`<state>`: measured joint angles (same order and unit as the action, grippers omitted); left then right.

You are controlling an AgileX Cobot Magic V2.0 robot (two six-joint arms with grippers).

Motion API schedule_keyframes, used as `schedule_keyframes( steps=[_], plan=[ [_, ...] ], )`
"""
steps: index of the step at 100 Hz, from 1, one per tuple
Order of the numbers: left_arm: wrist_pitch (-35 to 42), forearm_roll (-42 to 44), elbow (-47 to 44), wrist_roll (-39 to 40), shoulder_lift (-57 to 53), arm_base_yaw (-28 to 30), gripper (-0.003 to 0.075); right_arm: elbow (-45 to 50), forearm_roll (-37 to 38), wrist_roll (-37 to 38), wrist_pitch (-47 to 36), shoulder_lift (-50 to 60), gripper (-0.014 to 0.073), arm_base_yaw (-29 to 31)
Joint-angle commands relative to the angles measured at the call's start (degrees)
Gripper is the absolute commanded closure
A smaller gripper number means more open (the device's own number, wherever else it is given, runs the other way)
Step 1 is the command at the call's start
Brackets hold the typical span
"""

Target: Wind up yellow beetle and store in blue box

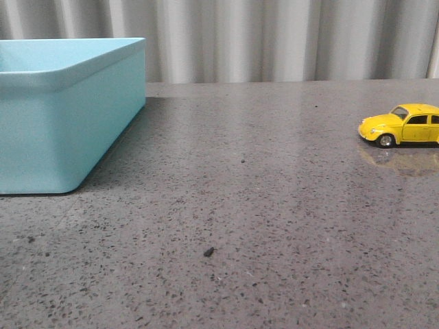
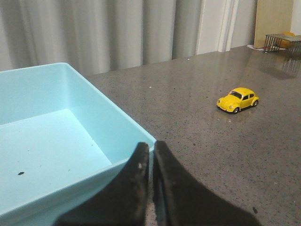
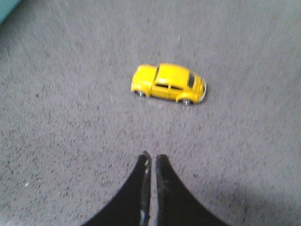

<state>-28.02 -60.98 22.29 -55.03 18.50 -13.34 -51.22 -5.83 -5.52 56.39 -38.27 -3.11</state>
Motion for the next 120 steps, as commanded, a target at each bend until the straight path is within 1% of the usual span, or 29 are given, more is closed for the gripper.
schedule_keyframes(
  steps=[1, 7, 25, 36, 58, 65, 73, 76, 82, 87, 95, 105, 120],
  plan=[
    [1.9, -1.9, 1.6, -0.2, 1.0, -0.4, 0.0741, -5.6, 0.2, 1.0, 2.2, -5.4, 0.0635, 0.4],
    [1.9, -1.9, 1.6, -0.2, 1.0, -0.4, 0.0741, -8.7, 0.2, 1.0, 4.5, -8.4, 0.0635, 0.4],
    [1.9, -1.9, 1.6, -0.2, 1.0, -0.4, 0.0741, -13.9, 1.5, 0.9, 7.1, -15.9, 0.0635, 0.4],
    [1.9, -1.9, 1.6, -0.2, 1.0, -0.4, 0.0741, -14.4, 3.4, 0.5, 7.5, -19.5, 0.0635, 0.4],
    [1.9, -1.9, 1.6, -0.2, 1.0, -0.4, 0.0741, -14.8, 3.0, 0.5, 7.4, -24.3, 0.0631, 0.4],
    [1.9, -1.9, 1.6, -0.2, 1.0, -0.4, 0.0741, -15.1, 1.4, 0.5, 6.9, -25.2, 0.0593, 0.4],
    [1.9, -1.9, 1.6, -0.2, 1.0, -0.4, 0.0741, -15.2, -0.6, 0.5, 6.0, -25.9, 0.0482, 0.4],
    [1.9, -1.9, 1.6, -0.2, 1.0, -0.4, 0.0741, -15.2, -0.6, -0.2, 5.3, -25.9, 0.0440, 0.4],
    [1.9, -1.9, 1.6, -0.2, 1.0, -0.4, 0.0741, -15.2, -0.6, -5.0, 4.3, -26.1, 0.0367, 0.4],
    [2.0, -1.9, 1.6, -0.2, 1.0, -0.4, 0.0741, -15.2, -0.6, -9.1, 3.9, -26.1, 0.0336, 0.4],
    [2.0, -1.9, 1.6, -0.2, 1.0, -0.4, 0.0741, -15.2, -0.6, -16.1, 3.5, -26.1, 0.0330, 0.4],
    [0.8, -2.4, 1.6, -0.2, 1.0, -0.4, 0.0741, -15.2, -0.5, -22.6, 3.4, -26.2, 0.0330, 0.4],
    [0.5, -3.7, 1.6, -0.2, 1.0, -0.4, 0.0741, -15.2, -0.6, -23.1, 0.9, -26.4, 0.0330, 0.4]
  ],
)
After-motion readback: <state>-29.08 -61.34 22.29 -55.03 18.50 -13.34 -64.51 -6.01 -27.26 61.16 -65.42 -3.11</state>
